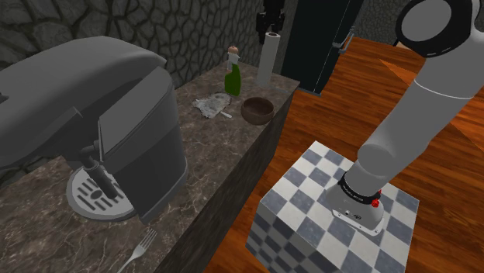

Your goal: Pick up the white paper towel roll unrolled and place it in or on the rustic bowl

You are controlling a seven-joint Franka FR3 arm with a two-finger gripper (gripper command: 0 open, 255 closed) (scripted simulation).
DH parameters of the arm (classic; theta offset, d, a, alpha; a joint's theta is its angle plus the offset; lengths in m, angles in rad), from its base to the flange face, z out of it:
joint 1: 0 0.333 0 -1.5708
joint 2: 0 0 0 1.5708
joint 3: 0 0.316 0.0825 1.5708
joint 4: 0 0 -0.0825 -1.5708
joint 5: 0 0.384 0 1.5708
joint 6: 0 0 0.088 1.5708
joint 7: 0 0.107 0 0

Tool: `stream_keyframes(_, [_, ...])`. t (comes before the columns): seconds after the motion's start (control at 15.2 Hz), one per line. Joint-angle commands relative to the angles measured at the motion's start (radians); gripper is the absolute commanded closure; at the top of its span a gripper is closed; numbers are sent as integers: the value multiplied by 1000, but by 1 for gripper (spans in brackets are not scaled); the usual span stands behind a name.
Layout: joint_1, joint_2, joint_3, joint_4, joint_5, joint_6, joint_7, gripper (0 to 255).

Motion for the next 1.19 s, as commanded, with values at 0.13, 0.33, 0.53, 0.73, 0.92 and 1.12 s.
stream_keyframes(0.13, [-1, -15, 0, -75, 2, 60, -4, 255])
stream_keyframes(0.33, [-1, -23, -1, -125, 3, 102, -6, 255])
stream_keyframes(0.53, [-1, -28, -1, -171, 4, 144, -8, 255])
stream_keyframes(0.73, [-1, -31, -1, -215, 4, 185, -10, 255])
stream_keyframes(0.92, [-1, -31, -1, -256, 5, 225, -12, 255])
stream_keyframes(1.12, [-1, -30, -1, -295, 5, 265, -14, 255])
